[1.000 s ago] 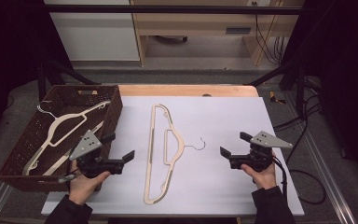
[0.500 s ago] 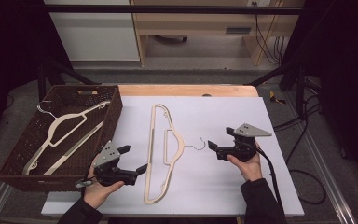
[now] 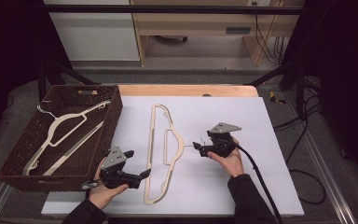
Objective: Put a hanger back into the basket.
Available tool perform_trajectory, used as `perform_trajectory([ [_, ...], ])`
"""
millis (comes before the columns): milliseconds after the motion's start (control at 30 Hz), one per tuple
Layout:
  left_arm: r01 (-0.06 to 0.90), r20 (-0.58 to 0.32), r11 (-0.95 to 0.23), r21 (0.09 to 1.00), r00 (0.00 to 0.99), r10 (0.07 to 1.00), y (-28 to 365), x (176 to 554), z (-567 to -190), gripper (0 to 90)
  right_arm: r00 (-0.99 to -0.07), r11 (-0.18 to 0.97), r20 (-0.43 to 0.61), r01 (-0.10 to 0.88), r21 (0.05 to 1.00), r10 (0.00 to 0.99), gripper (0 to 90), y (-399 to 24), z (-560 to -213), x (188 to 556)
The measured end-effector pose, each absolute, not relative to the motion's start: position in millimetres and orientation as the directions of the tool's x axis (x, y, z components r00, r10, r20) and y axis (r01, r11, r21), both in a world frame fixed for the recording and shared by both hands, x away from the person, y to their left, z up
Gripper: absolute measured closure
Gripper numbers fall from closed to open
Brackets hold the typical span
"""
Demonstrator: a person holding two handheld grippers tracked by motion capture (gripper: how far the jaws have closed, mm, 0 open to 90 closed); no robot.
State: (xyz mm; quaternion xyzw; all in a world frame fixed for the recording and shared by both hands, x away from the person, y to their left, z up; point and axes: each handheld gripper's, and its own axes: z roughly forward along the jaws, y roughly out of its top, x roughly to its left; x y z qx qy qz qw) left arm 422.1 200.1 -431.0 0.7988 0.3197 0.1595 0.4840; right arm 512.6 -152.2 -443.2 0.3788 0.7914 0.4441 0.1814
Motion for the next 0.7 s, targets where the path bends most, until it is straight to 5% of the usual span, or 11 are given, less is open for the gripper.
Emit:
perform_trajectory([
  [700, 0.347, -0.056, -0.327, 0.879, 0.756, 0.652, 198, 419, -430, 6.8, -0.682, 0.469, 0.003, 0.507, 0.723, 0.731, 72.8, -132, -480, 535],
])
